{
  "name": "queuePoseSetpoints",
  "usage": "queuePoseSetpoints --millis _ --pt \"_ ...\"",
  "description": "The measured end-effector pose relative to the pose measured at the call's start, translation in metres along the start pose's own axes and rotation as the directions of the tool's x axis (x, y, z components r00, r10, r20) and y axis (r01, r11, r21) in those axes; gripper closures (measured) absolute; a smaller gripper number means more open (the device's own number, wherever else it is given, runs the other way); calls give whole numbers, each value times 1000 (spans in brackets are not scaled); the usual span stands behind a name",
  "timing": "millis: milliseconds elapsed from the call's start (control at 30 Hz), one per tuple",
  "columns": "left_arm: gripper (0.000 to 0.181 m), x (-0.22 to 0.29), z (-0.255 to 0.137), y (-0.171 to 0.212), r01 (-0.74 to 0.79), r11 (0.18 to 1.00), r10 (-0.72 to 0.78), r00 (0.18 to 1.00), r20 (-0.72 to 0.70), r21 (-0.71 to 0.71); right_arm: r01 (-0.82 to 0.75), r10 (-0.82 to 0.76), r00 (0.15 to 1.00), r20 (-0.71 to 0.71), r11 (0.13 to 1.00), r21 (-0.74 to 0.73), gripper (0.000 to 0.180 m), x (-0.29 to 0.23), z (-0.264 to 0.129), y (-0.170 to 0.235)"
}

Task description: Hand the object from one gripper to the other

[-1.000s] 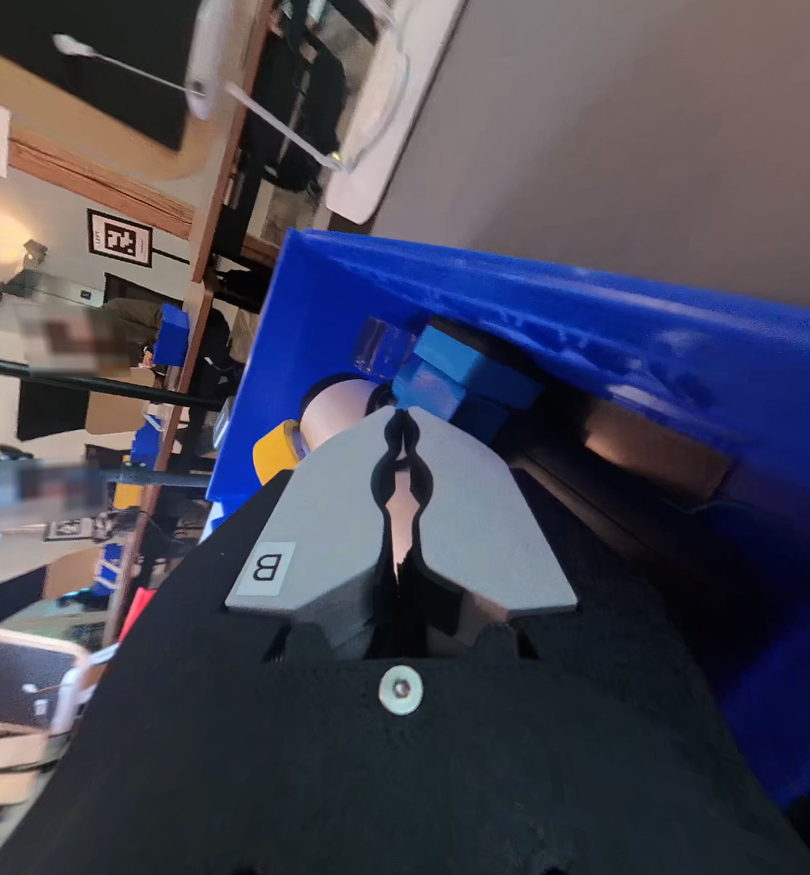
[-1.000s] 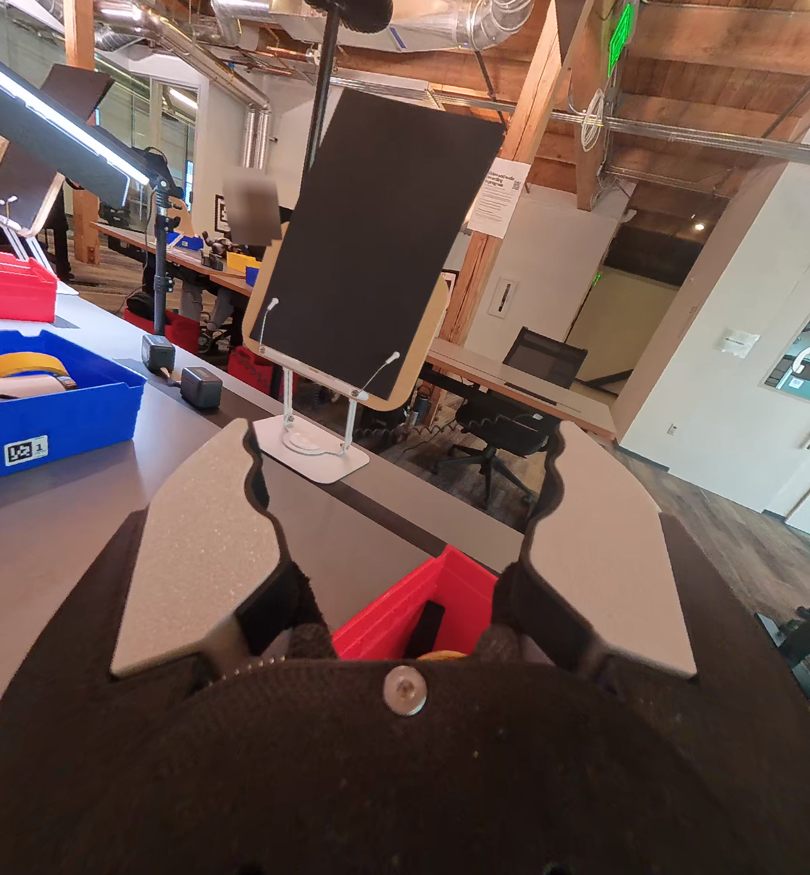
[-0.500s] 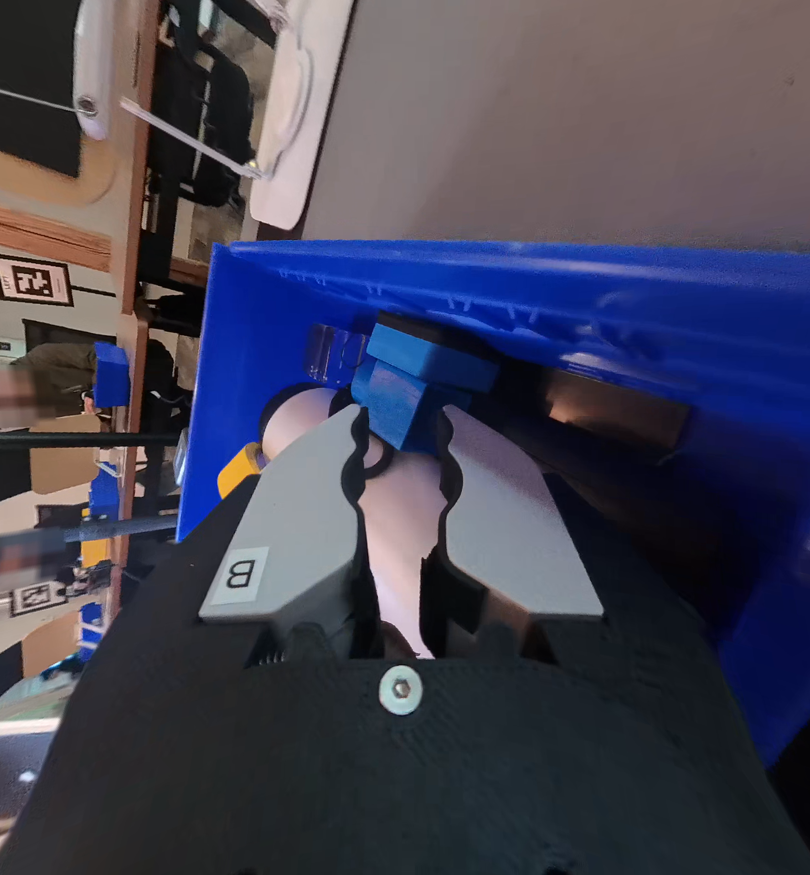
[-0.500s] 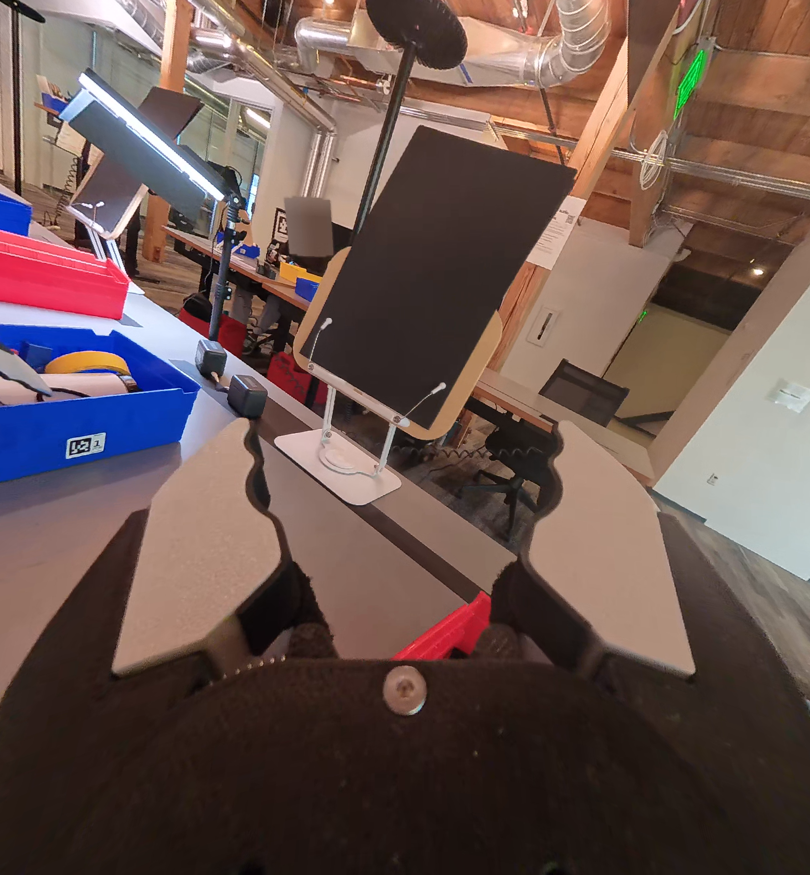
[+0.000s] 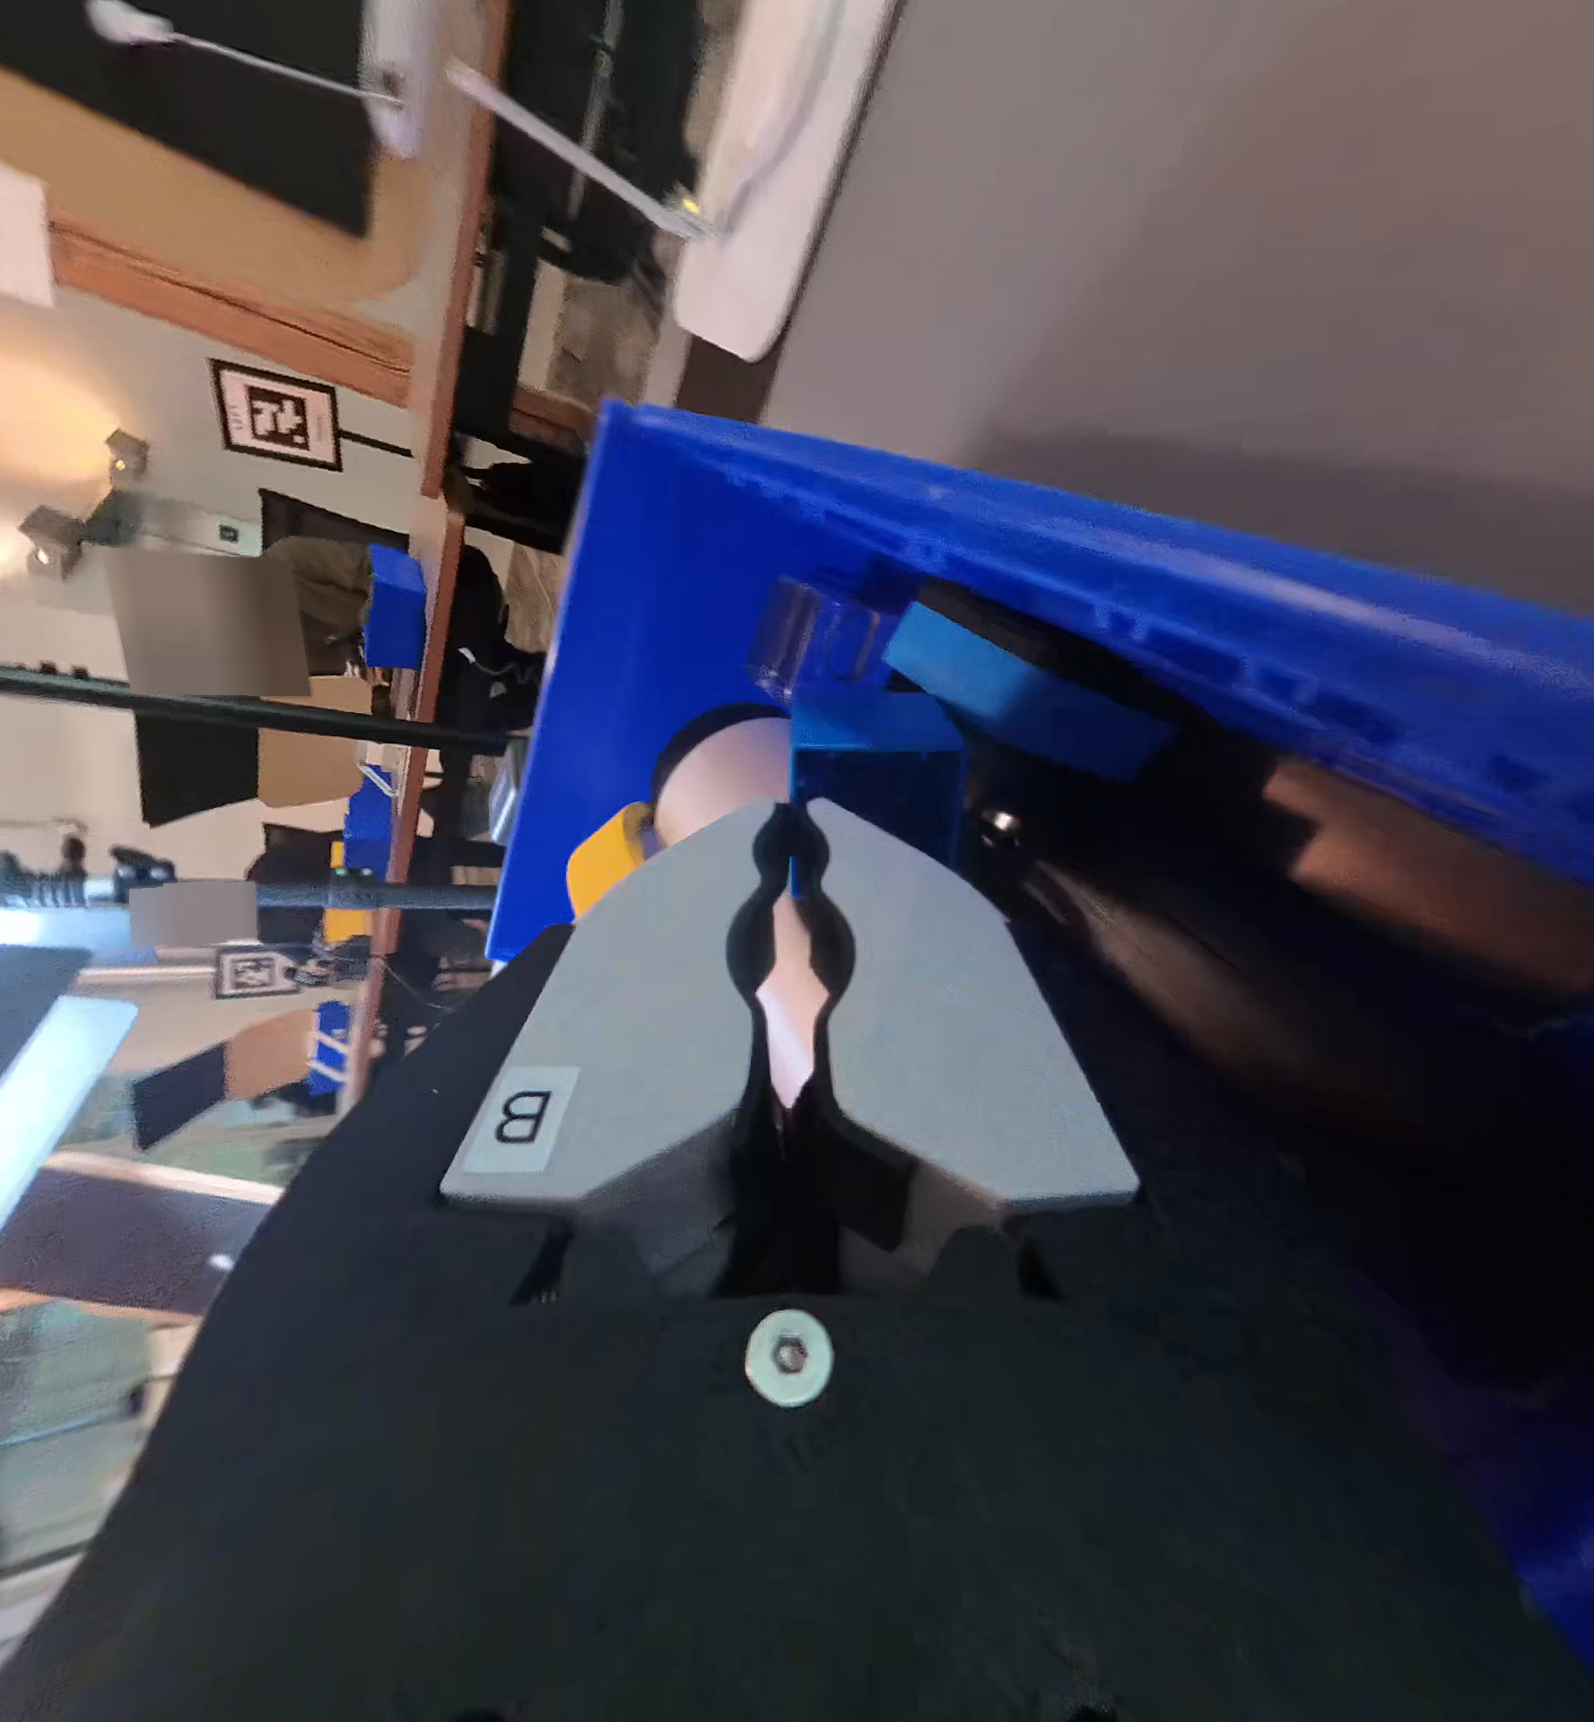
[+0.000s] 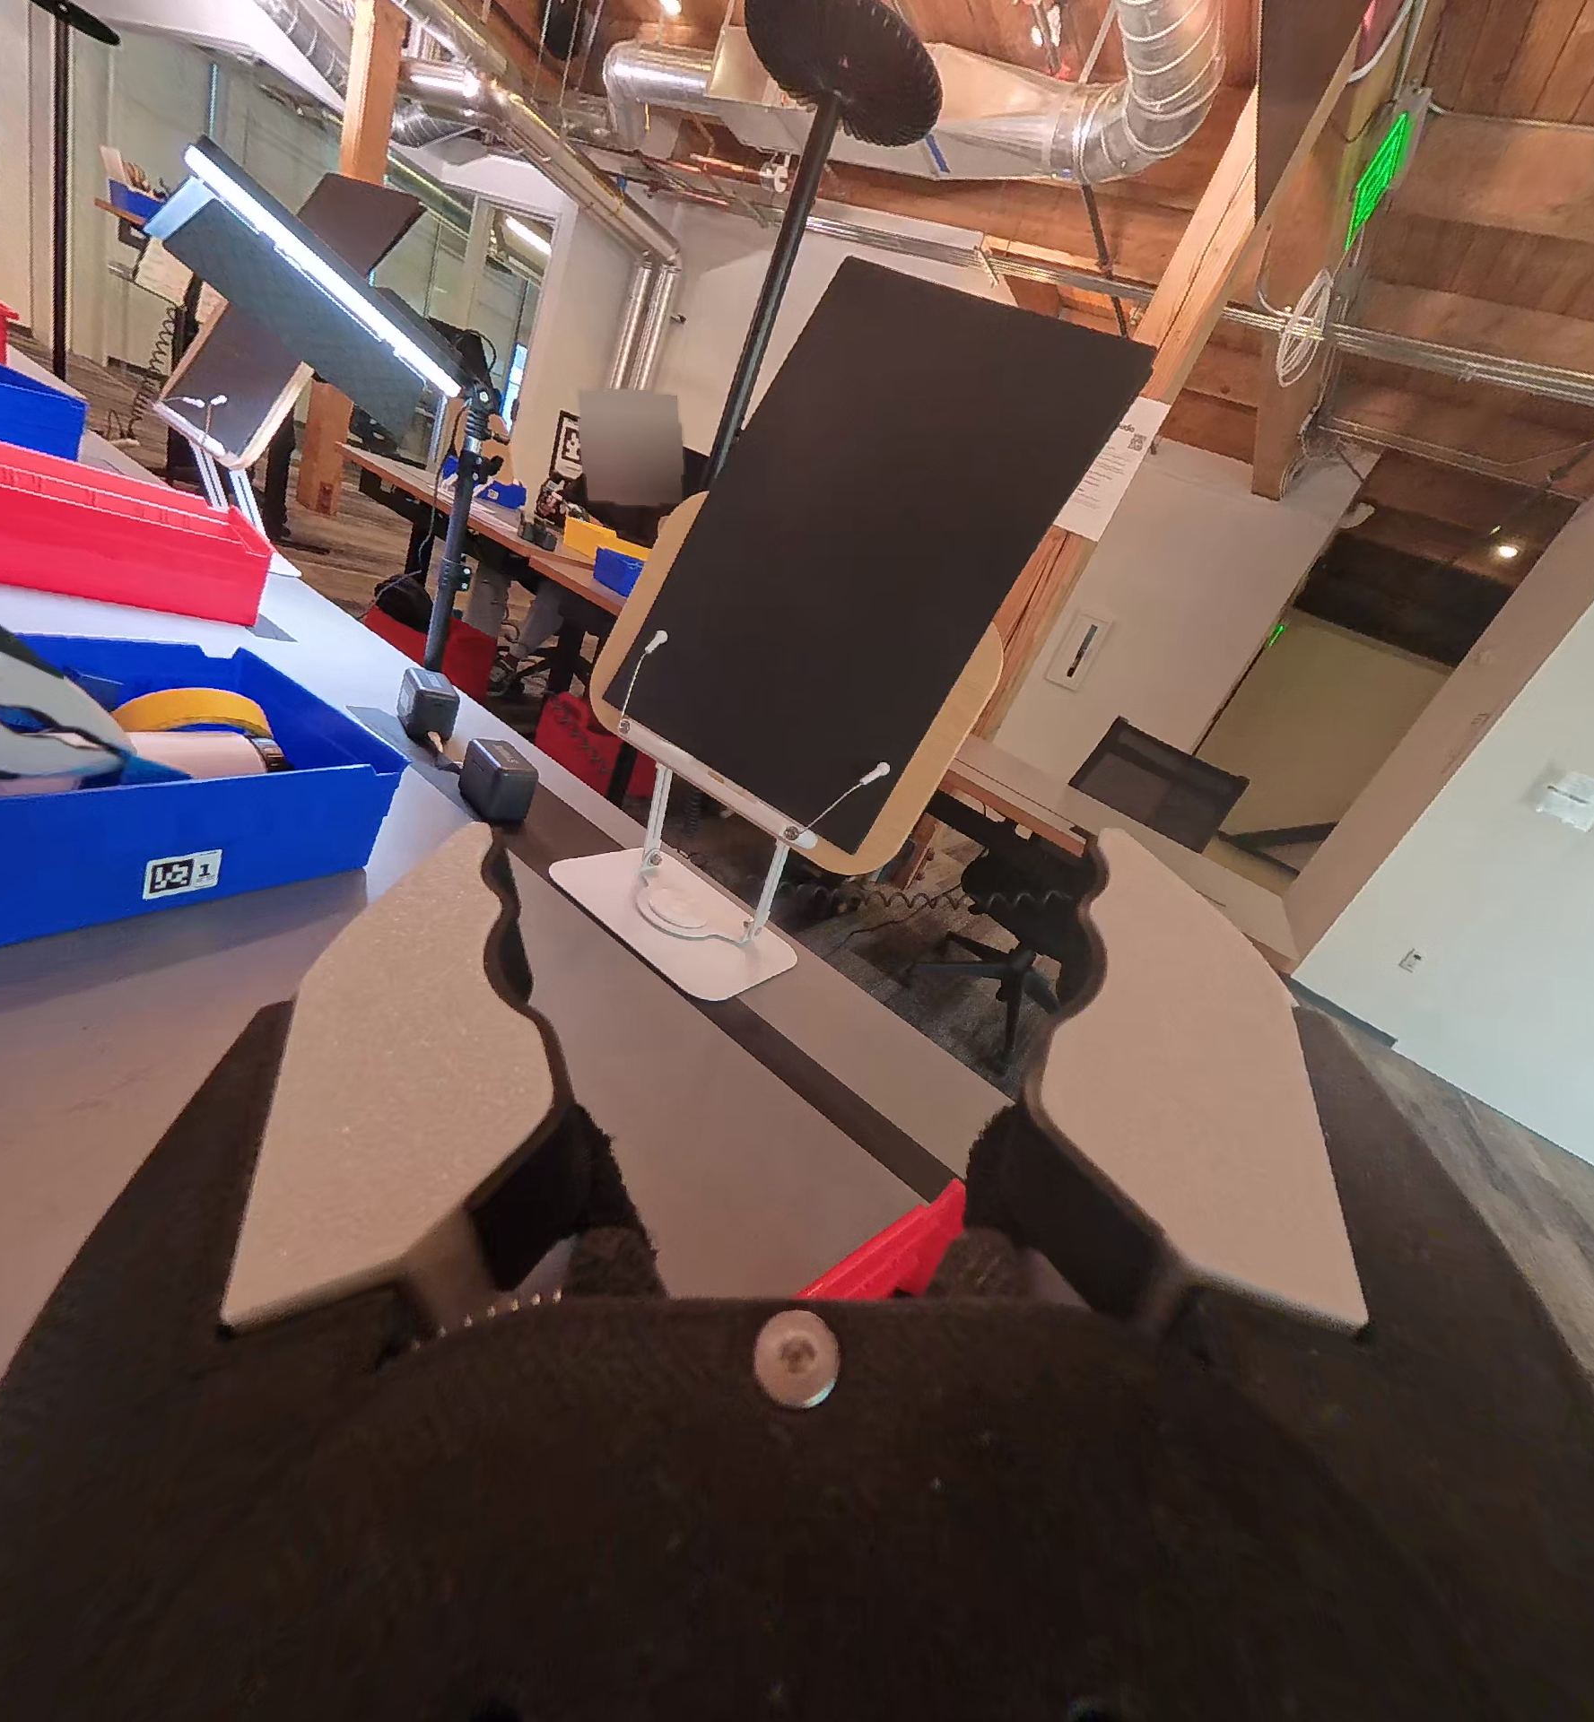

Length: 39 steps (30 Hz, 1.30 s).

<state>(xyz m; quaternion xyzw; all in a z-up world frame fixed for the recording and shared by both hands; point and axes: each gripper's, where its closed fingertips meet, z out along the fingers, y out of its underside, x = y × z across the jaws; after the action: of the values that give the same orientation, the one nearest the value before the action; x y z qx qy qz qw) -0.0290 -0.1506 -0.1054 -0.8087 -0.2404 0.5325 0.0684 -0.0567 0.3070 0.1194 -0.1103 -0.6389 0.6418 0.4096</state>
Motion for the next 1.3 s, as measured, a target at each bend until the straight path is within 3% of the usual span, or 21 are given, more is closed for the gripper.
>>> queuePoseSetpoints --millis 100,167,233,300,400,500,567,633,700,767,800,933,1067,1133,1233,1300 --pt "179 -23 -18 -9 205 965 -216 975 54 163 2 -3 1000 10 1000 7 67 -3 2 -3" --pt "180 -36 -35 -21 355 877 -382 924 21 324 1 -2 1000 25 1000 22 68 -7 4 -7" --pt "180 -42 -54 -41 502 717 -516 849 -115 484 -6 3 998 57 998 55 70 -15 9 -15" --pt "180 -42 -76 -66 617 517 -559 768 -312 593 -27 14 993 118 993 114 72 -30 18 -28" --pt "180 -39 -112 -102 754 194 -500 626 -598 627 -105 40 958 283 970 219 73 -72 36 -52" --pt "180 -33 -149 -131 837 -103 -319 483 -815 537 -277 87 861 502 907 317 76 -138 44 -58" --pt "180 -26 -169 -145 873 -241 -168 393 -904 424 -434 151 749 645 847 306 78 -185 44 -42" --pt "181 -17 -181 -155 888 -327 -55 324 -945 324 -579 246 630 737 780 235 87 -226 49 -17" --pt "181 -6 -189 -165 901 -346 16 286 -958 263 -716 340 511 790 677 171 93 -257 53 -1" --pt "180 3 -195 -173 911 -320 50 290 -956 259 -796 359 378 853 597 101 98 -278 47 -10" --pt "180 6 -198 -174 908 -320 54 302 -952 270 -803 341 364 866 586 107 103 -285 44 -15" --pt "180 25 -198 -184 920 -287 64 296 -953 267 -828 329 415 848 523 202 118 -298 44 -21" --pt "180 41 -197 -192 930 -205 61 323 -944 305 -783 300 464 833 579 228 124 -315 46 -16" --pt "180 46 -198 -193 924 -183 56 350 -935 335 -784 304 467 831 576 230 143 -311 46 -16" --pt "178 49 -197 -193 900 -133 23 421 -907 415 -745 304 462 833 643 178 144 -311 46 -11" --pt "160 54 -198 -191 868 -65 21 494 -869 492 -685 294 477 829 715 141 144 -310 45 -8"
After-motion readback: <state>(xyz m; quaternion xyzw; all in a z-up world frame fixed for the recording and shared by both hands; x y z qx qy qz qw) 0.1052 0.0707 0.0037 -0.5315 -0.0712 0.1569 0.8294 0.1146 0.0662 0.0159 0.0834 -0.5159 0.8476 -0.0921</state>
